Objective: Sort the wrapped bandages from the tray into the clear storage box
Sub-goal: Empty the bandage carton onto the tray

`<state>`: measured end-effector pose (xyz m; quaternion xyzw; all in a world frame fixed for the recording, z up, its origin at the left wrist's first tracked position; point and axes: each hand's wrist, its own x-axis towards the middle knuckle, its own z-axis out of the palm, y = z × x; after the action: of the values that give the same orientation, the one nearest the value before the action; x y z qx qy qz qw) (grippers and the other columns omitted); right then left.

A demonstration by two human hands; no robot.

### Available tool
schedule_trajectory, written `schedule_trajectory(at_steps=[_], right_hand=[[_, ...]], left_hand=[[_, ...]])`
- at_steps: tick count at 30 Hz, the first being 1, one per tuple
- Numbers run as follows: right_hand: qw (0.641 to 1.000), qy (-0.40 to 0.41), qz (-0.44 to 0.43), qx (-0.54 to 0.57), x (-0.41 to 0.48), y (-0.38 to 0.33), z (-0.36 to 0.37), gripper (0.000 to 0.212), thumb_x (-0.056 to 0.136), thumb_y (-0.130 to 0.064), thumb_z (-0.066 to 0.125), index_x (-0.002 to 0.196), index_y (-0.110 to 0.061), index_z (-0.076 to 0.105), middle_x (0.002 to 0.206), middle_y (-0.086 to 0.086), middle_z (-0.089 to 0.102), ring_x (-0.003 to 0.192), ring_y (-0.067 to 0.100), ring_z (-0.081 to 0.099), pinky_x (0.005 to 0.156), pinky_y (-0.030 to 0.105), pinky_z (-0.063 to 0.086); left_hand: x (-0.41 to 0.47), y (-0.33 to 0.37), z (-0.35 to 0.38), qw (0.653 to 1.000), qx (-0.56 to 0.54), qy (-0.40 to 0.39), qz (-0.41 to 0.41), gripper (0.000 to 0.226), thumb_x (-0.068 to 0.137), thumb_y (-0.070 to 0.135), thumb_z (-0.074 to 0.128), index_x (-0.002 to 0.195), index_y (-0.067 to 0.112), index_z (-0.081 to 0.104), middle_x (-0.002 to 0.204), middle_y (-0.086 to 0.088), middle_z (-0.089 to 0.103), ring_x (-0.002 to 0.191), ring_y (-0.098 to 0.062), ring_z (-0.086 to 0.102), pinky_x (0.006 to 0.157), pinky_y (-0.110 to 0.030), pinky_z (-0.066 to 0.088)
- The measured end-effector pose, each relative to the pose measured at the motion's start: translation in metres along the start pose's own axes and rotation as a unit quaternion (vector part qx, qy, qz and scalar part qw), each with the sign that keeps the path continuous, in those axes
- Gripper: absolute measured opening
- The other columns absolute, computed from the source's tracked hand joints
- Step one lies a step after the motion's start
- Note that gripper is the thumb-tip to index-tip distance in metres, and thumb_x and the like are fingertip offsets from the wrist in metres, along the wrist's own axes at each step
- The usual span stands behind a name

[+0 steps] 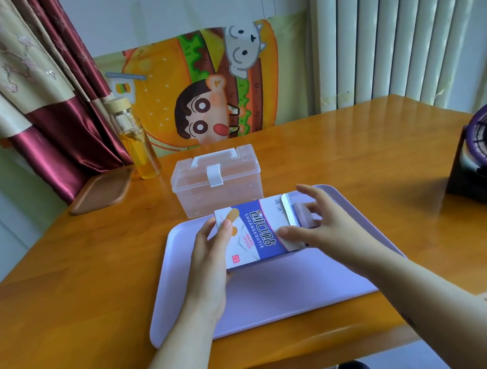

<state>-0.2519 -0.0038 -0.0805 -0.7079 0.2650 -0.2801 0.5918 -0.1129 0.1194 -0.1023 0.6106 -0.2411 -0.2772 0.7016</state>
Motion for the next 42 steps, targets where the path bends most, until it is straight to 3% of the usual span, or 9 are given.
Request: schedule_trajectory(at_steps=[8, 12, 18, 24, 28, 31, 34, 38, 42], right_hand=[[0.989, 0.015, 0.051, 0.140, 0.007, -0.002, -0.016, 0.058, 0.087, -0.013, 0.063, 0.137, -0.027, 0.037, 0.120, 0.007, 0.057, 0.105, 0.026, 0.061, 0.074, 0.038, 0.058], [0.985, 0.130, -0.053, -0.095, 0.011, -0.001, -0.021, 0.058, 0.086, -0.003, 0.057, 0.134, -0.033, 0.042, 0.131, 0.001, 0.044, 0.109, 0.019, 0.055, 0.077, 0.026, 0.050], [0.870, 0.130, -0.177, -0.442, 0.007, 0.000, -0.021, 0.031, 0.087, -0.014, 0.060, 0.113, -0.030, 0.066, 0.140, -0.004, 0.045, 0.131, 0.022, 0.032, 0.106, 0.037, 0.023], [0.949, 0.051, -0.141, -0.277, 0.003, -0.012, -0.017, 0.026, 0.097, -0.020, 0.041, 0.106, -0.027, 0.064, 0.121, -0.011, 0.057, 0.121, 0.009, 0.040, 0.099, 0.031, 0.034], [0.979, -0.004, -0.094, -0.181, 0.000, -0.014, -0.020, 0.038, 0.099, -0.030, 0.037, 0.081, -0.025, 0.071, 0.103, -0.010, 0.053, 0.096, 0.001, 0.050, 0.071, 0.005, 0.034], [0.981, -0.043, -0.052, -0.180, -0.002, -0.010, -0.024, 0.040, 0.099, -0.034, 0.038, 0.078, -0.025, 0.071, 0.086, -0.001, 0.061, 0.065, 0.008, 0.052, 0.057, 0.013, 0.034], [0.980, -0.073, -0.045, -0.182, -0.003, -0.006, -0.024, 0.021, 0.095, -0.023, 0.050, 0.109, -0.025, 0.066, 0.084, -0.008, 0.068, 0.077, 0.022, 0.063, 0.066, 0.026, 0.045], [0.968, -0.108, -0.093, -0.207, -0.003, -0.012, -0.021, 0.080, 0.079, -0.021, 0.073, 0.142, -0.038, 0.027, 0.121, -0.018, 0.044, 0.082, 0.007, 0.063, 0.075, 0.021, 0.054], [0.937, -0.115, -0.162, -0.289, 0.002, -0.018, -0.024, 0.099, 0.066, -0.039, 0.079, 0.140, -0.046, 0.014, 0.139, -0.024, 0.025, 0.105, -0.006, 0.042, 0.081, 0.012, 0.047]], left_hand=[[0.002, 0.001, -0.003, 0.998, -0.065, -0.022, 0.011, 0.039, 0.079, 0.046, 0.049, 0.114, 0.032, 0.055, 0.104, 0.002, 0.069, 0.097, -0.012, 0.066, 0.074, -0.032, 0.055], [0.003, 0.000, -0.001, 0.995, -0.090, -0.036, 0.017, 0.036, 0.081, 0.047, 0.044, 0.111, 0.032, 0.057, 0.098, 0.004, 0.070, 0.093, -0.011, 0.067, 0.066, -0.029, 0.056], [0.005, 0.002, 0.004, 0.993, -0.104, -0.044, 0.023, 0.029, 0.087, 0.044, 0.041, 0.108, 0.034, 0.057, 0.091, 0.008, 0.071, 0.087, -0.006, 0.069, 0.061, -0.028, 0.056], [0.004, 0.005, 0.007, 0.997, -0.059, -0.019, 0.053, 0.042, 0.077, 0.051, 0.046, 0.115, 0.032, 0.052, 0.108, 0.002, 0.065, 0.101, -0.016, 0.064, 0.066, -0.025, 0.055], [0.004, 0.004, 0.006, 0.997, -0.039, -0.005, 0.064, 0.053, 0.077, 0.056, 0.052, 0.124, 0.030, 0.049, 0.112, 0.002, 0.064, 0.105, -0.016, 0.063, 0.066, -0.023, 0.054], [0.006, 0.001, 0.005, 0.997, -0.047, 0.005, 0.061, 0.052, 0.081, 0.055, 0.053, 0.126, 0.028, 0.048, 0.113, 0.000, 0.064, 0.106, -0.017, 0.063, 0.069, -0.027, 0.055], [0.007, 0.000, 0.006, 0.997, -0.065, 0.008, 0.051, 0.047, 0.078, 0.052, 0.044, 0.120, 0.031, 0.051, 0.109, 0.000, 0.065, 0.103, -0.017, 0.063, 0.075, -0.033, 0.055], [0.007, 0.000, 0.007, 0.996, -0.082, -0.008, 0.028, 0.034, 0.087, 0.047, 0.040, 0.113, 0.031, 0.055, 0.101, 0.002, 0.070, 0.095, -0.014, 0.067, 0.068, -0.031, 0.057], [0.001, -0.001, 0.008, 0.995, -0.091, -0.046, 0.015, 0.034, 0.086, 0.046, 0.039, 0.110, 0.030, 0.057, 0.093, 0.004, 0.072, 0.091, -0.012, 0.069, 0.066, -0.032, 0.058]])
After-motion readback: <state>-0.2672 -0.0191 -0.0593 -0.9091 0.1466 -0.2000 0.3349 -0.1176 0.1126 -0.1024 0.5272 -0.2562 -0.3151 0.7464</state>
